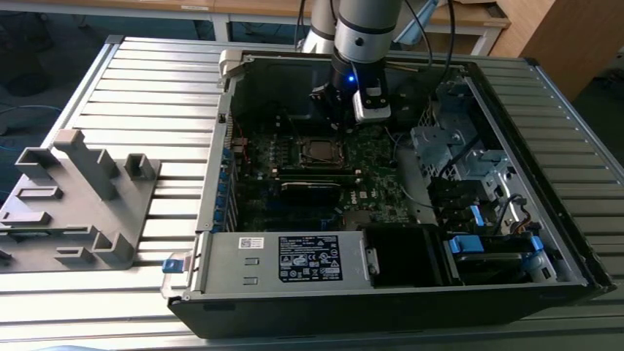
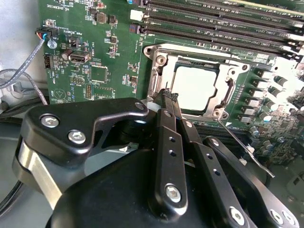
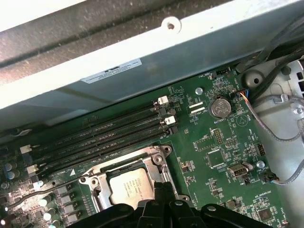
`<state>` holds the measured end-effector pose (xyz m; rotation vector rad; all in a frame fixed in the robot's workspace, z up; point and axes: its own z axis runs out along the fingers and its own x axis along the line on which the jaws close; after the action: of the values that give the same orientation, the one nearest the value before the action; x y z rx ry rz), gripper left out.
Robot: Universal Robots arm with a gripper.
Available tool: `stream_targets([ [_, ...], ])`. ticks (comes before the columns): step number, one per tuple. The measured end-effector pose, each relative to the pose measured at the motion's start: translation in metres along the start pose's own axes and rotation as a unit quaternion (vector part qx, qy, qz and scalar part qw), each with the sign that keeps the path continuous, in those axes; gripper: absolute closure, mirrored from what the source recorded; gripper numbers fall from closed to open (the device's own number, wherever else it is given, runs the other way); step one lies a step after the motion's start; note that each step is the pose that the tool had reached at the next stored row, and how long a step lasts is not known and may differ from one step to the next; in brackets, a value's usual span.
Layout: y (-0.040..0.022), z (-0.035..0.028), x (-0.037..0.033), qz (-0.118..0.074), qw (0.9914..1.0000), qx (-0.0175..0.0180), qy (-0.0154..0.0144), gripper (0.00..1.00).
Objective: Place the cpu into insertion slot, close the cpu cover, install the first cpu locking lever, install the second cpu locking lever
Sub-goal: 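Close the cpu cover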
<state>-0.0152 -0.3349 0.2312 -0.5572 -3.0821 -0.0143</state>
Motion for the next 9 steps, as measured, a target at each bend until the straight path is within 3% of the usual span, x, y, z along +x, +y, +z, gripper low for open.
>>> stream_targets([
  [4,0.0,0.0,0.0,-0.004,0.99999,0.0,0.0,0.89],
  [9,0.0,0.0002,0.0,-0.045,0.99899,0.0005,0.0003,0.89],
])
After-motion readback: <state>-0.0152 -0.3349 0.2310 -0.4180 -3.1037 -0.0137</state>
